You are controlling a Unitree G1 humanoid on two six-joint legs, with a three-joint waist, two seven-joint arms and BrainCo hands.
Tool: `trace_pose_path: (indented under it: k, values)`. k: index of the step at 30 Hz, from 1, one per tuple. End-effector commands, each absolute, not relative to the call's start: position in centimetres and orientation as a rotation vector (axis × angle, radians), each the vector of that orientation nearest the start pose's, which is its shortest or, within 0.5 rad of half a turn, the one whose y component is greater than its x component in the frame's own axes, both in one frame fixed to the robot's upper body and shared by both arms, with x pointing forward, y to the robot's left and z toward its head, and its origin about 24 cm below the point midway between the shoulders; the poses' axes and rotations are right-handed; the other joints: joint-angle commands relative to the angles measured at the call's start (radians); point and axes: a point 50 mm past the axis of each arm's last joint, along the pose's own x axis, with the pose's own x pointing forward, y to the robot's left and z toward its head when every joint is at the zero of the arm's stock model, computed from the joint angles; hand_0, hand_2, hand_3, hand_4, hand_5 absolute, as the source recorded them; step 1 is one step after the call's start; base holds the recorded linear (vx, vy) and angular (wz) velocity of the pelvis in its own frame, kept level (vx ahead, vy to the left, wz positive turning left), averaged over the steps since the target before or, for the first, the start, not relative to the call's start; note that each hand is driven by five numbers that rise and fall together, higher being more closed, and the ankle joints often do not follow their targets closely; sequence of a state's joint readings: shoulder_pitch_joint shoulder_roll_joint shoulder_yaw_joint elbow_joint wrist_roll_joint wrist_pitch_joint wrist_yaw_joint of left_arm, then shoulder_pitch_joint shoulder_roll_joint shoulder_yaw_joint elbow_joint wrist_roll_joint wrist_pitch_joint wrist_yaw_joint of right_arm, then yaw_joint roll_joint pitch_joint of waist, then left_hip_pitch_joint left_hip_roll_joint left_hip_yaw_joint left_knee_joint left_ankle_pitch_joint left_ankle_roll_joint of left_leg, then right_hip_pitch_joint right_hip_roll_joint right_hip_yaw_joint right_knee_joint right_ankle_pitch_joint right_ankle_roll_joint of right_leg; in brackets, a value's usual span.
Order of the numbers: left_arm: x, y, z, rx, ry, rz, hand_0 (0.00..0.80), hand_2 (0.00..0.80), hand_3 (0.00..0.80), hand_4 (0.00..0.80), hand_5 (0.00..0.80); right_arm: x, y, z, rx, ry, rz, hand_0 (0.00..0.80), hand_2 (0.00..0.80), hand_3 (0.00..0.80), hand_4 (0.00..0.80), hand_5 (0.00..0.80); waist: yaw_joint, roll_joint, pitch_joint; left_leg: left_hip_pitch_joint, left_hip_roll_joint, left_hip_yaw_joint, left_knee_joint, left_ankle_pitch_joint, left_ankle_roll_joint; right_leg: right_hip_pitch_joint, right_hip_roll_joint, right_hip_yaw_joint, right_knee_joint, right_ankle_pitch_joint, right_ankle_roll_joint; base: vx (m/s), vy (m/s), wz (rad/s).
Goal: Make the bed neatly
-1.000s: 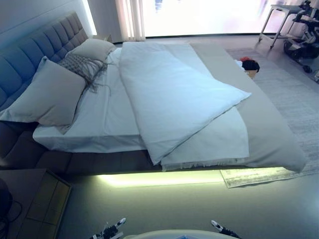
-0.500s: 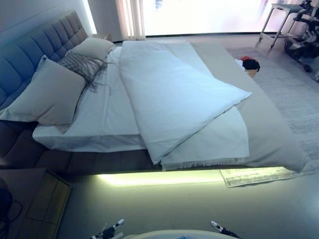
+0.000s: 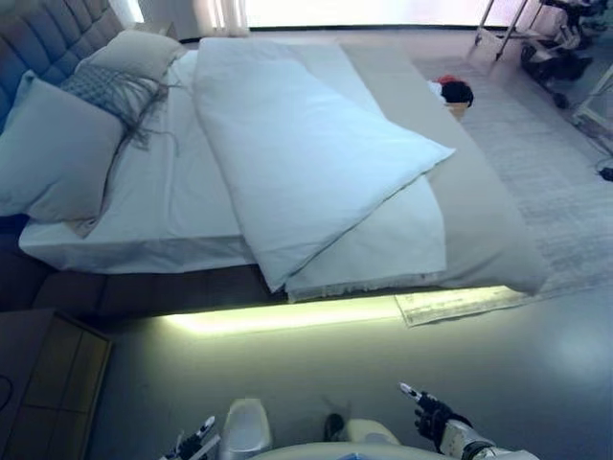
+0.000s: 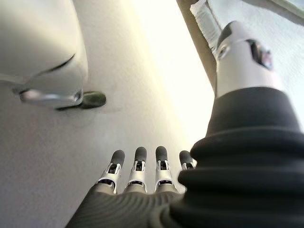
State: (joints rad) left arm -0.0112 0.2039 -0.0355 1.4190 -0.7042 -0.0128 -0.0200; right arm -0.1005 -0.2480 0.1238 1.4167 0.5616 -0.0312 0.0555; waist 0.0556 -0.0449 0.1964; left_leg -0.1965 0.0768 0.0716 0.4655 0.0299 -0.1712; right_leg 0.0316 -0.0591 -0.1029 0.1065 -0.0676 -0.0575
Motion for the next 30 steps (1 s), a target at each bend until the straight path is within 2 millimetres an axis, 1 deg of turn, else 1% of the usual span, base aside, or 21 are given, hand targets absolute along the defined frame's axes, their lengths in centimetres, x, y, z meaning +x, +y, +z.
trace_pose_path:
  k: [1, 3, 5, 6, 7, 8, 10, 12, 14, 15, 17, 19, 20, 21, 23, 24, 25, 26, 27, 28, 30]
  values:
    - [5.4, 23.3, -17.0, -0.439, 1.234, 0.615, 0.0, 0.0, 0.0, 0.0, 0.0, 8.4, -24.3, -16.3, 0.203, 1.242, -0.381, 0.0, 0.0, 0.0, 0.0, 0.0, 0.01, 0.049, 0.038, -0.034, -0.007, 0.051, -0.334, 0.176, 0.094, 0.169, 0.109, 0.032, -0.026, -0.046, 0.046, 0.411, 0.107, -0.23]
    - [4.8, 23.2, -17.1, -0.448, 1.249, 0.634, 0.0, 0.0, 0.0, 0.0, 0.0, 7.6, -24.6, -16.3, 0.22, 1.257, -0.382, 0.0, 0.0, 0.0, 0.0, 0.0, 0.029, 0.053, 0.038, -0.043, 0.0, 0.031, -0.516, 0.201, 0.081, 0.228, 0.114, 0.074, -0.029, -0.083, 0.053, 0.464, 0.109, -0.12]
    - [4.3, 23.1, -17.2, -0.45, 1.265, 0.65, 0.0, 0.0, 0.0, 0.0, 0.0, 6.8, -24.8, -16.4, 0.218, 1.271, -0.387, 0.0, 0.0, 0.0, 0.0, 0.0, 0.036, 0.055, 0.028, -0.061, 0.012, 0.013, -0.553, 0.204, 0.069, 0.265, 0.113, 0.099, -0.03, -0.116, 0.057, 0.457, 0.133, -0.23]
    - [4.1, 23.0, -17.2, -0.452, 1.275, 0.662, 0.0, 0.0, 0.0, 0.0, 0.0, 6.5, -24.9, -16.4, 0.219, 1.278, -0.395, 0.0, 0.0, 0.0, 0.0, 0.0, 0.036, 0.059, 0.021, -0.057, 0.022, 0.021, -0.549, 0.208, 0.065, 0.284, 0.11, 0.105, -0.028, -0.137, 0.06, 0.54, 0.217, -0.27]
    - [3.9, 22.9, -17.3, -0.452, 1.283, 0.671, 0.0, 0.0, 0.0, 0.0, 0.0, 6.1, -24.8, -16.5, 0.221, 1.287, -0.394, 0.0, 0.0, 0.0, 0.0, 0.0, 0.034, 0.063, 0.013, -0.047, 0.03, 0.033, -0.54, 0.196, 0.068, 0.301, 0.099, 0.105, -0.017, -0.162, 0.07, 0.53, 0.245, -0.3]
    - [3.8, 23.0, -17.3, -0.448, 1.289, 0.672, 0.0, 0.0, 0.0, 0.0, 0.0, 5.8, -24.7, -16.6, 0.226, 1.291, -0.395, 0.0, 0.0, 0.0, 0.0, 0.0, 0.033, 0.063, 0.006, -0.039, 0.035, 0.046, -0.537, 0.179, 0.072, 0.31, 0.088, 0.103, -0.009, -0.175, 0.08, 0.51, 0.257, -0.51]
    - [3.8, 23.2, -17.2, -0.436, 1.302, 0.67, 0.0, 0.0, 0.0, 0.0, 0.0, 5.7, -24.4, -16.7, 0.256, 1.287, -0.413, 0.0, 0.0, 0.0, 0.0, 0.0, 0.038, 0.055, -0.015, -0.02, 0.028, 0.07, -0.529, 0.141, 0.084, 0.327, 0.041, 0.075, 0.008, -0.18, 0.115, 0.494, 0.271, -0.71]
    - [4.2, 23.6, -17.1, -0.413, 1.291, 0.667, 0.0, 0.0, 0.0, 0.0, 0.0, 5.7, -24.1, -16.7, 0.307, 1.283, -0.432, 0.0, 0.0, 0.0, 0.0, 0.0, 0.042, 0.051, -0.029, -0.014, 0.019, 0.071, -0.484, 0.135, 0.093, 0.334, -0.004, 0.047, 0.033, -0.184, 0.135, 0.536, 0.305, -0.52]
    - [4.8, 24.1, -16.9, -0.402, 1.271, 0.656, 0.0, 0.0, 0.0, 0.0, 0.0, 5.5, -23.8, -16.8, 0.325, 1.283, -0.408, 0.0, 0.0, 0.0, 0.0, 0.0, 0.043, 0.047, -0.046, -0.016, 0.011, 0.078, -0.449, 0.121, 0.109, 0.335, -0.032, 0.029, 0.049, -0.18, 0.147, 0.473, 0.291, -0.08]
    - [5.3, 24.3, -16.8, -0.389, 1.265, 0.645, 0.0, 0.0, 0.0, 0.0, 0.0, 5.5, -23.6, -16.9, 0.32, 1.285, -0.398, 0.0, 0.0, 0.0, 0.0, 0.0, 0.043, 0.041, -0.056, -0.018, 0.0, 0.083, -0.424, 0.102, 0.125, 0.333, -0.053, 0.017, 0.059, -0.168, 0.157, 0.447, 0.309, 0.18]
    - [6.8, 24.8, -16.5, -0.374, 1.228, 0.63, 0.0, 0.0, 0.0, 0.0, 0.0, 6.5, -23.2, -16.8, 0.338, 1.259, -0.363, 0.0, 0.0, 0.0, 0.0, 0.0, 0.046, 0.029, -0.073, -0.035, -0.038, 0.079, -0.368, 0.064, 0.159, 0.311, -0.094, 0.006, 0.105, -0.098, 0.183, 0.429, 0.305, 0.31]
    - [7.4, 25.1, -16.3, -0.361, 1.217, 0.61, 0.0, 0.0, 0.0, 0.0, 0.0, 6.9, -22.8, -16.8, 0.342, 1.251, -0.331, 0.0, 0.0, 0.0, 0.0, 0.0, 0.048, 0.019, -0.088, -0.047, -0.068, 0.074, -0.351, 0.047, 0.186, 0.296, -0.099, 0.013, 0.145, -0.059, 0.191, 0.352, 0.235, 0.26]
    - [7.9, 25.2, -16.1, -0.336, 1.211, 0.586, 0.0, 0.0, 0.0, 0.0, 0.0, 7.3, -22.5, -16.8, 0.356, 1.242, -0.323, 0.0, 0.0, 0.0, 0.0, 0.0, 0.049, 0.013, -0.1, -0.055, -0.093, 0.072, -0.346, 0.038, 0.206, 0.27, -0.105, 0.025, 0.213, 0.011, 0.199, 0.324, 0.21, 0.25]
    - [8.3, 25.3, -16.1, -0.317, 1.211, 0.568, 0.0, 0.0, 0.0, 0.0, 0.0, 7.6, -22.4, -16.8, 0.37, 1.231, -0.321, 0.0, 0.0, 0.0, 0.0, 0.0, 0.044, 0.014, -0.107, -0.051, -0.104, 0.068, -0.347, 0.024, 0.221, 0.214, -0.108, 0.036, 0.289, 0.057, 0.202, 0.318, 0.195, 0.19]
    - [8.7, 25.4, -16.0, -0.282, 1.216, 0.539, 0.0, 0.0, 0.0, 0.0, 0.0, 7.7, -22.4, -16.7, 0.39, 1.228, -0.321, 0.0, 0.0, 0.0, 0.0, 0.0, 0.024, 0.027, -0.107, -0.019, -0.111, 0.064, -0.359, 0.011, 0.234, 0.084, -0.106, 0.04, 0.397, 0.112, 0.19, 0.331, 0.156, 0.15]
    - [8.9, 25.4, -15.9, -0.272, 1.218, 0.531, 0.0, 0.0, 0.0, 0.0, 0.0, 7.7, -22.4, -16.7, 0.397, 1.226, -0.313, 0.0, 0.0, 0.0, 0.0, 0.0, 0.016, 0.032, -0.104, -0.007, -0.11, 0.066, -0.362, 0.008, 0.234, 0.039, -0.108, 0.035, 0.405, 0.116, 0.183, 0.341, 0.085, 0.3]
    - [9.4, 25.3, -15.8, -0.267, 1.215, 0.52, 0.0, 0.0, 0.0, 0.0, 0.0, 7.8, -22.3, -16.7, 0.4, 1.218, -0.3, 0.0, 0.0, 0.0, 0.0, 0.0, -0.007, 0.037, -0.088, 0.025, -0.109, 0.067, -0.374, 0.009, 0.227, -0.043, -0.099, 0.018, 0.368, 0.081, 0.172, 0.263, 0.017, 0.31]
    - [9.6, 25.2, -15.8, -0.267, 1.211, 0.515, 0.0, 0.0, 0.0, 0.0, 0.0, 8.0, -22.3, -16.7, 0.401, 1.212, -0.292, 0.0, 0.0, 0.0, 0.0, 0.0, -0.014, 0.047, -0.084, 0.037, -0.099, 0.07, -0.382, 0.012, 0.222, -0.085, -0.083, 0.008, 0.33, 0.077, 0.164, 0.242, -0.061, 0.31]
    - [10.2, 25.0, -15.7, -0.27, 1.201, 0.512, 0.0, 0.0, 0.0, 0.0, 0.0, 8.3, -22.2, -16.6, 0.408, 1.197, -0.271, 0.0, 0.0, 0.0, 0.0, 0.0, -0.032, 0.052, -0.067, 0.072, -0.096, 0.065, -0.393, 0.01, 0.212, -0.155, -0.071, -0.015, 0.237, 0.08, 0.153, 0.172, -0.138, 0.19]
    - [10.9, 25.0, -15.6, -0.273, 1.183, 0.51, 0.0, 0.0, 0.0, 0.0, 0.0, 8.8, -22.1, -16.5, 0.423, 1.167, -0.256, 0.0, 0.0, 0.0, 0.0, 0.0, -0.053, 0.047, -0.036, 0.1, -0.105, 0.038, -0.389, -0.016, 0.206, -0.234, -0.071, -0.025, 0.155, 0.108, 0.155, 0.152, -0.184, 0.23]
    - [11.9, 24.8, -15.3, -0.275, 1.159, 0.51, 0.0, 0.0, 0.0, 0.0, 0.0, 9.8, -22.2, -16.2, 0.429, 1.122, -0.249, 0.0, 0.0, 0.0, 0.0, 0.0, -0.083, 0.029, -0.008, 0.119, -0.128, 0.012, -0.372, -0.07, 0.204, -0.316, -0.073, -0.007, 0.017, 0.189, 0.173, 0.128, -0.184, 0.28]
